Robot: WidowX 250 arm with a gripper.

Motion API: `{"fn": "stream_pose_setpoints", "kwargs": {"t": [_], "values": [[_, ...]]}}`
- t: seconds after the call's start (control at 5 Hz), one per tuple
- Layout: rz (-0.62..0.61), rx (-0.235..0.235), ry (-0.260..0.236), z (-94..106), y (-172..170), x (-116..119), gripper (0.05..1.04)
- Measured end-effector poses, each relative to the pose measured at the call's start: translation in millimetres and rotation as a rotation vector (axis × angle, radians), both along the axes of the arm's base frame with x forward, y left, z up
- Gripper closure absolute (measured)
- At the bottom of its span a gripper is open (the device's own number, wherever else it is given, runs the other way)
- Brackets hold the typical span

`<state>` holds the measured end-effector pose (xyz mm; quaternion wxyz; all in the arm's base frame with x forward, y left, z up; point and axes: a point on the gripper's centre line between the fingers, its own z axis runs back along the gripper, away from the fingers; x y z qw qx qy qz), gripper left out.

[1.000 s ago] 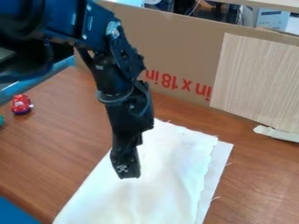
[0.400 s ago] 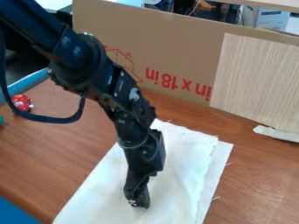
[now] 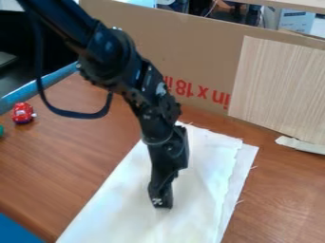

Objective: Move the cloth to the right side of the table

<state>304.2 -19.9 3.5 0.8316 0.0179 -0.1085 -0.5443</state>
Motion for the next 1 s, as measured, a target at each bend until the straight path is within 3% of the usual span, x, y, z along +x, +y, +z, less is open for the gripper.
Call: {"fn": "stream_pose_setpoints", "kwargs": {"t": [0.4, 1.0], "values": [[0.074, -0.004, 0.007, 0.2, 3, 31, 0.082], [-0.008, -0.027, 0.011, 1.0, -8, 32, 0.081]]}}
